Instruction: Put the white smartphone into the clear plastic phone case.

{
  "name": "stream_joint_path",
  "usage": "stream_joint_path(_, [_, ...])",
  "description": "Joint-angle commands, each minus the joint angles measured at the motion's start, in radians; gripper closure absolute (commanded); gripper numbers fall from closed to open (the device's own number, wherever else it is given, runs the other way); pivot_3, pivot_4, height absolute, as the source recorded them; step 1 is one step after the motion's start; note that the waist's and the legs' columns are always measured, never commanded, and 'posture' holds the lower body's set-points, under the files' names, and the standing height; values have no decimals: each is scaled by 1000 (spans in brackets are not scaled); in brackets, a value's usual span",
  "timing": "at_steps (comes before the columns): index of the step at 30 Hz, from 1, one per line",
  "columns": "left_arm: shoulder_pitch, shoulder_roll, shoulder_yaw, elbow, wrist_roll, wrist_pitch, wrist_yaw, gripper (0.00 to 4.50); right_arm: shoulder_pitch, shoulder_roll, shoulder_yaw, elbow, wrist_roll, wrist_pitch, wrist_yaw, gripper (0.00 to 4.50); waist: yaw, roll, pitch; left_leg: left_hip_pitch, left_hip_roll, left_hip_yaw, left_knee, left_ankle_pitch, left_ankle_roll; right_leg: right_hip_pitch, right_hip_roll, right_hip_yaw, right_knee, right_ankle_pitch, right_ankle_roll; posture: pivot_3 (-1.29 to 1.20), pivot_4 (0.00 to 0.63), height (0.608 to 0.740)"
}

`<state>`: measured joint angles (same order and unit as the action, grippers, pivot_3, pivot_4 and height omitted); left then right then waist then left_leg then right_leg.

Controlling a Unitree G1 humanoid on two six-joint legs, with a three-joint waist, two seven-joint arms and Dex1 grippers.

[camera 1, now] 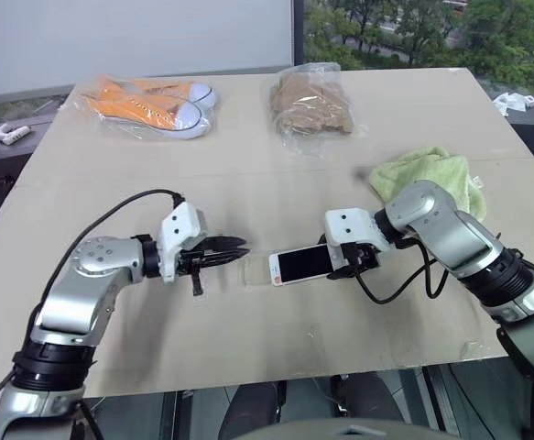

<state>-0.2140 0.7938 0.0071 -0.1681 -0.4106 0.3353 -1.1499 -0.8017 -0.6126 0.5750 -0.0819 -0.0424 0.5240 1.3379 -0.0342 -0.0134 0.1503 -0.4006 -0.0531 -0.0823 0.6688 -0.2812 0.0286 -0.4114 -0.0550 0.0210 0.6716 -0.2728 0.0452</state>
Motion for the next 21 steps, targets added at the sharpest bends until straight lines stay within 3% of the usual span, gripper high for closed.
stream_joint_path(1, [-35,-16,-37,7,23,-24,-9,4449,-26,14,-4,-31,-18,23,-20,1605,0,0,0,0,0,0,0,0,0,0,0,0,0,0,0,0,150,740])
stream_joint_path(21, [-136,-97,-185,84,109,-51,-38,4449,-42,24,55,-76,-53,117,7,1605,-2,0,0,0,-1,0,1,0,0,0,0,0,2,0,0,0,150,740])
